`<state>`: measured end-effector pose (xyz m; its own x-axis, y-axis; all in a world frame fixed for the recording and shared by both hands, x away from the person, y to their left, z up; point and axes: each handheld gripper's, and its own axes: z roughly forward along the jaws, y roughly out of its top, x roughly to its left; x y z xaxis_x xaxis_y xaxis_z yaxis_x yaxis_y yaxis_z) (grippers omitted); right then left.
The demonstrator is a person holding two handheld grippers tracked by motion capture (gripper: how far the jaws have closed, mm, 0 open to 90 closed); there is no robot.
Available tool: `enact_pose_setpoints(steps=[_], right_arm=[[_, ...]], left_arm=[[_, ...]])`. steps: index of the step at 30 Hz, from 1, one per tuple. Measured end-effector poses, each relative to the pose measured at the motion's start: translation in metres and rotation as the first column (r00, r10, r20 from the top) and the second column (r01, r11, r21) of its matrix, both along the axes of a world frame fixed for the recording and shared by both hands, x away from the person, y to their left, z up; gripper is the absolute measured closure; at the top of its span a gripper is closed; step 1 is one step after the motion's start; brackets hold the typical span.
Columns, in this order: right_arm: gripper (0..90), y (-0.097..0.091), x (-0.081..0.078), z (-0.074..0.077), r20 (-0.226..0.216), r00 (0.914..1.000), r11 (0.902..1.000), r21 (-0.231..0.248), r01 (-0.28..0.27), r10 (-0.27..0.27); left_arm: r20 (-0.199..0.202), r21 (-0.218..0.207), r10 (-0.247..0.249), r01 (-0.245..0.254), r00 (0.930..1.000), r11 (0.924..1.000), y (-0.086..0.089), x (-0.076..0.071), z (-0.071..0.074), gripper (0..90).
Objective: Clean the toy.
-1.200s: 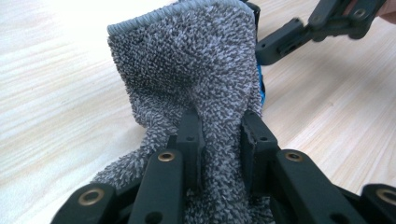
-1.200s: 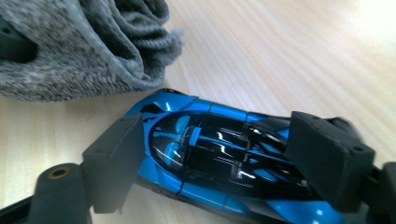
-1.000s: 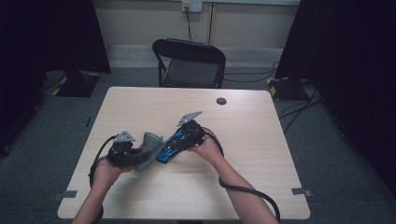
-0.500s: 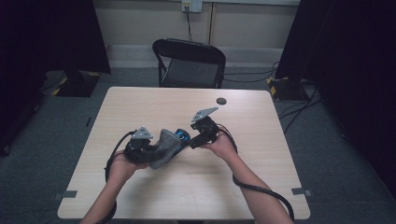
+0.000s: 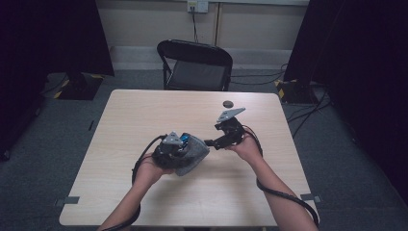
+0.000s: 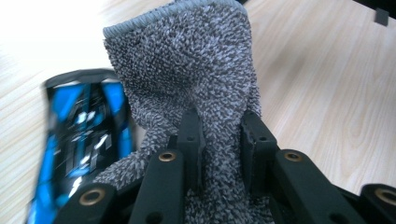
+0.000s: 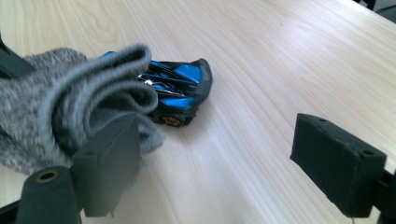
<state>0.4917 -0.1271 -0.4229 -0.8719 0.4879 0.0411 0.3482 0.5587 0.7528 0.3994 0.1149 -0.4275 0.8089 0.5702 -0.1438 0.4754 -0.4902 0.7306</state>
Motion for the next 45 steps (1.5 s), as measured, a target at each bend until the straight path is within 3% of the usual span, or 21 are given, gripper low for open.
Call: enact_pose_setpoints(steps=[9,28,30,32,38,40,45], right_arm=[[15.1,-0.029,-0.004,-0.001,0.014,0.9997,0.9998,0.000,0.021,-0.021],[15.0,-0.080,-0.012,0.002,0.023,0.9963,0.9965,0.012,0.083,-0.083],[15.0,-0.082,-0.013,0.003,0.022,0.9963,0.9965,0.011,0.082,-0.082],[15.0,-0.084,-0.015,0.003,0.023,0.9964,0.9966,0.015,0.081,-0.082],[15.0,-0.080,-0.022,0.003,0.027,0.9976,0.9978,0.021,0.064,-0.064],[15.0,-0.076,-0.025,0.004,0.027,0.9985,0.9987,0.017,0.047,-0.048],[15.0,-0.065,-0.032,0.004,0.017,0.9998,0.9998,0.017,0.006,-0.006]], left_arm=[[-0.024,0.013,-0.062,0.063,0.9978,0.9980,-0.036,0.002,-0.014,72.8],[-0.041,0.043,-0.119,0.120,0.9921,0.9918,-0.106,0.021,-0.040,71.3],[-0.034,0.052,-0.133,0.134,0.9906,0.9896,-0.108,0.021,-0.042,69.1],[-0.032,0.056,-0.136,0.138,0.9901,0.9889,-0.108,0.020,-0.042,61.3],[-0.024,0.033,-0.104,0.104,0.9943,0.9940,-0.097,0.020,-0.033,39.1],[-0.005,0.031,-0.094,0.094,0.9955,0.9950,-0.092,0.018,-0.029,36.9],[-0.008,0.042,-0.041,0.041,0.9991,0.9983,-0.074,0.015,-0.018,35.7]])
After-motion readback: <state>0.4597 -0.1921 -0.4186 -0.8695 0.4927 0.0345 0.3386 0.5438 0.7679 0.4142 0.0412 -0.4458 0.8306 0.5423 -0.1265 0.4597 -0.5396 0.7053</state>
